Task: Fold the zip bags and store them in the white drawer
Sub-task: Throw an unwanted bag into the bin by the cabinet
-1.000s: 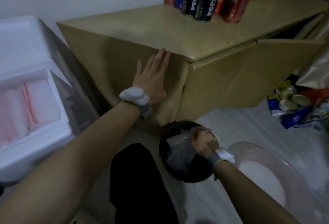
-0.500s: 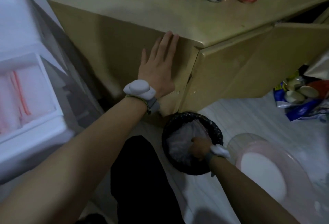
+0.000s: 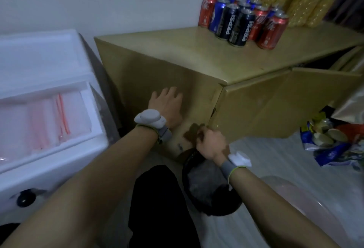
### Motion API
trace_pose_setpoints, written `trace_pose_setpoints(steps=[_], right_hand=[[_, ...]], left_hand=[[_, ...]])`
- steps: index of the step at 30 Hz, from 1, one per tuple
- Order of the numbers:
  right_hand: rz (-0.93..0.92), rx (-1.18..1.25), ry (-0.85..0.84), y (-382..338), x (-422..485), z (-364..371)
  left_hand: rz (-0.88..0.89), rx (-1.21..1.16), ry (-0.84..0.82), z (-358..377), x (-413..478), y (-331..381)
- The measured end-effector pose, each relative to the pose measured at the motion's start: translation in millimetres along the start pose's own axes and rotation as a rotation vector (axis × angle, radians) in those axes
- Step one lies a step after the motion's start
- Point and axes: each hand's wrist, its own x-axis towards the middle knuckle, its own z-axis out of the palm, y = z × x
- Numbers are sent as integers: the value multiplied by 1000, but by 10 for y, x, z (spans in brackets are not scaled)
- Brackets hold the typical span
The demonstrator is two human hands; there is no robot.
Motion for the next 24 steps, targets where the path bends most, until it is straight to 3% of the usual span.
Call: trace_pose_setpoints(steps=[5, 9, 17, 24], right_hand=[[-181, 21, 276, -624, 90, -384], [-325, 32, 373, -1208, 143, -658], [-600, 72, 354, -2490, 81, -864], [-792, 122, 382, -3279, -105, -577]], left_hand=[[-97, 106, 42, -197, -300, -416], [-183, 103, 157, -457, -577, -786], [-393, 100, 349, -801, -1367, -1688], [-583, 67, 389, -949, -2091, -2358]])
